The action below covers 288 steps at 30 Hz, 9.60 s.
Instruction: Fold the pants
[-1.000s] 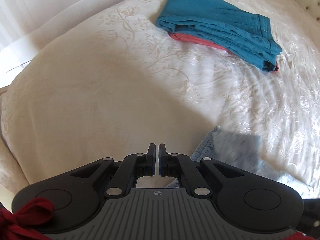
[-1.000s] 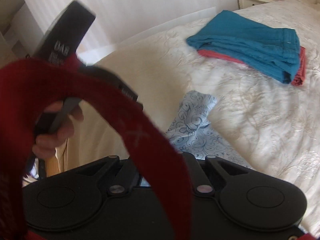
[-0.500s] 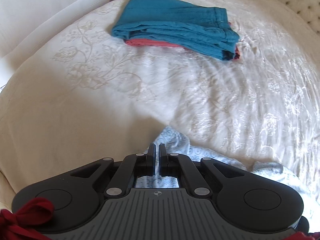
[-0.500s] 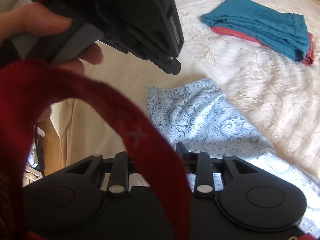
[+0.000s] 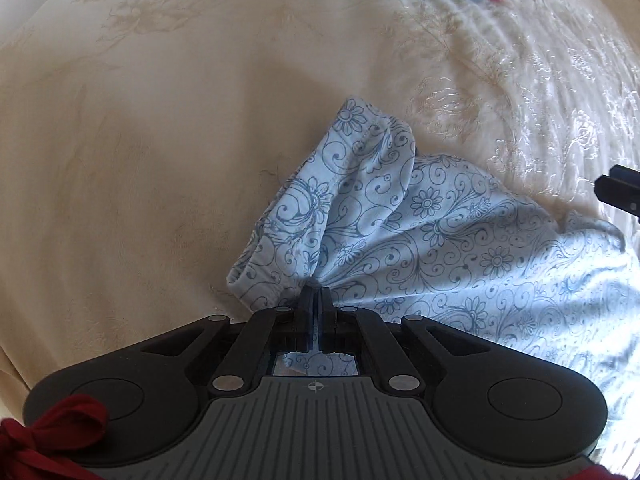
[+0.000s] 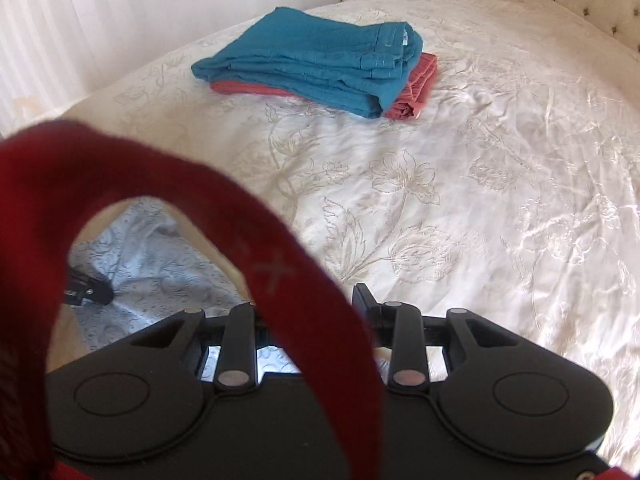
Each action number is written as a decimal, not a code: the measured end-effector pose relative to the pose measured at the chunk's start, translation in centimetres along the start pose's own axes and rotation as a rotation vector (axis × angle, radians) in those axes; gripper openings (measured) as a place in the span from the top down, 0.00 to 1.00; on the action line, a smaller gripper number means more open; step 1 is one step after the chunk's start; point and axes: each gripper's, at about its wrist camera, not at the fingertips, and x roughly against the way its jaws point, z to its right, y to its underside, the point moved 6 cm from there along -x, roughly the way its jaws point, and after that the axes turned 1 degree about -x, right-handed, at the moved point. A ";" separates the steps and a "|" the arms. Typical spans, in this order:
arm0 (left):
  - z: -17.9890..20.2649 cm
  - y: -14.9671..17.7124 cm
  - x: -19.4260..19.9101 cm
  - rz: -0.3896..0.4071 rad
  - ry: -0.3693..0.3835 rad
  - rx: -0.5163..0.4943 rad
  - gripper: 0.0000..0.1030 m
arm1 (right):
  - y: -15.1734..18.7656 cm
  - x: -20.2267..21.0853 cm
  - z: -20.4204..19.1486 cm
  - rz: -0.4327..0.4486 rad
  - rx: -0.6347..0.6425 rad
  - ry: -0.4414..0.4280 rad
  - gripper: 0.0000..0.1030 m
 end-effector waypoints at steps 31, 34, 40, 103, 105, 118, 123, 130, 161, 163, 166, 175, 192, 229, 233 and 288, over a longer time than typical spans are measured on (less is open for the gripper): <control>-1.7 -0.2 0.3 -0.012 0.062 0.042 0.98 | 1.2 -4.8 2.7 -0.070 -0.153 0.033 0.82; -1.8 -0.4 2.4 0.005 0.080 0.038 0.97 | 0.6 -2.3 3.0 0.054 -0.200 0.095 0.68; -0.4 -3.5 5.8 0.115 0.156 0.009 0.97 | 1.5 3.0 3.0 0.132 -0.222 0.077 0.67; -3.3 -2.2 9.3 0.277 0.085 0.175 0.97 | -4.0 1.7 -9.5 0.233 -0.122 -0.202 0.54; -1.3 -2.5 9.1 0.285 0.114 0.124 0.97 | -0.6 2.5 -7.5 0.166 -0.160 -0.122 0.54; -0.3 -4.3 0.0 0.134 -0.063 -0.012 0.98 | 18.8 5.9 -0.1 -0.221 -0.448 0.211 0.61; -0.5 -3.5 2.2 0.155 -0.032 0.022 0.97 | 19.5 8.7 -1.3 -0.172 -0.428 0.230 0.61; 3.5 -1.2 5.4 0.163 0.057 -0.035 0.97 | 18.5 7.3 -4.1 -0.155 -0.145 0.252 0.61; 16.4 5.5 3.5 0.021 0.185 -0.325 0.97 | 19.9 6.9 -5.7 -0.186 -0.063 0.062 0.95; 16.6 5.9 2.5 -0.010 0.184 -0.326 0.97 | 19.8 6.9 -5.6 -0.184 -0.083 0.058 0.94; 16.3 6.8 0.6 -0.068 0.138 -0.326 0.97 | 19.7 7.6 -5.7 -0.169 -0.125 0.023 0.94; 15.7 8.0 0.3 -0.092 0.098 -0.300 0.97 | 22.1 14.4 -0.6 -0.031 -0.393 0.180 0.85; 22.8 10.6 5.6 0.041 0.062 -0.193 0.97 | 39.1 26.3 21.8 -0.113 -0.790 0.704 0.59; 30.0 15.9 7.8 0.078 -0.005 -0.176 0.97 | 44.4 23.7 28.6 0.031 -1.007 0.072 0.42; 30.8 15.8 7.5 0.080 -0.011 -0.190 0.97 | 44.3 23.7 28.5 0.025 -1.054 -0.034 0.84; 15.3 5.2 6.9 0.138 0.055 -0.242 0.97 | 15.6 12.1 3.6 0.077 -0.775 -0.112 0.81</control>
